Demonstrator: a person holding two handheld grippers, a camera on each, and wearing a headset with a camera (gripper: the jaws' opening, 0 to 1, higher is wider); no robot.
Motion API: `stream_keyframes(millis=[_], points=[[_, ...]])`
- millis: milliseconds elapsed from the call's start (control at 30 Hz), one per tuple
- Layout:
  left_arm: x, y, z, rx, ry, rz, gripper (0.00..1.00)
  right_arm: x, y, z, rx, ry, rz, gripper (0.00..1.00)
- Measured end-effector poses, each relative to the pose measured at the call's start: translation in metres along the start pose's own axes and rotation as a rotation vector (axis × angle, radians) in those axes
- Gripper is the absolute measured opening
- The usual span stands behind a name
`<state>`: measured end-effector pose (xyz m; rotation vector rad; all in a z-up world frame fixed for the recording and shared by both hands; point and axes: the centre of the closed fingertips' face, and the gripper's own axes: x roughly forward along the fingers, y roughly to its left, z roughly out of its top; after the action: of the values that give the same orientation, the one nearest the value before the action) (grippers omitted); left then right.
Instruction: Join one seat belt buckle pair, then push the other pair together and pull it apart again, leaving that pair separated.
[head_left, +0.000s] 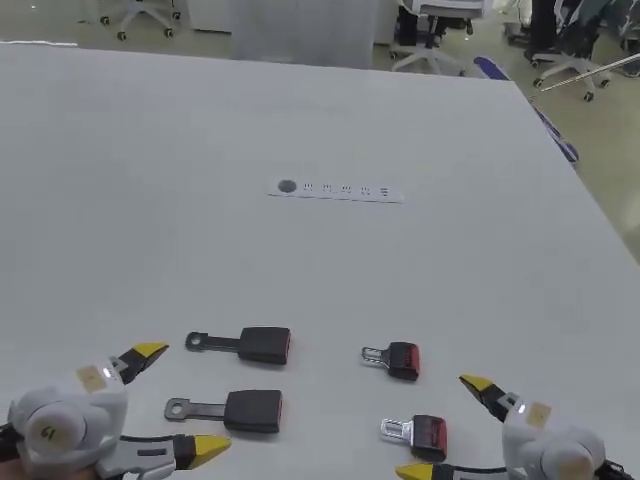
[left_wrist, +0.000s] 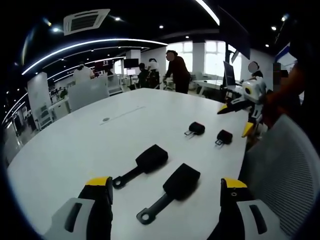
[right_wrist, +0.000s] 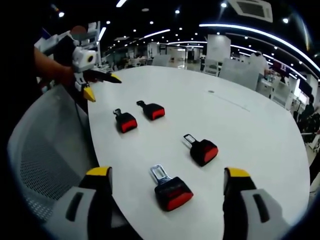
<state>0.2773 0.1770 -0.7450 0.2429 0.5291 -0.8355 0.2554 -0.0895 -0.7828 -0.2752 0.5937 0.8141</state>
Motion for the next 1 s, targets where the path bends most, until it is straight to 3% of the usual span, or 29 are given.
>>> stream_keyframes(millis=[500,1000], points=[[0.031,-0.010,-0.012,0.032,0.066,-0.086,0.87,0.014,-0.003,-0.023,0.003,0.081,0.079,0.85],[0.059,-0.019,-0.030,0.105,0.146,-0.184,0.77,0.021,0.001,-0.044,-0.032,0.171,0.180,0.74]])
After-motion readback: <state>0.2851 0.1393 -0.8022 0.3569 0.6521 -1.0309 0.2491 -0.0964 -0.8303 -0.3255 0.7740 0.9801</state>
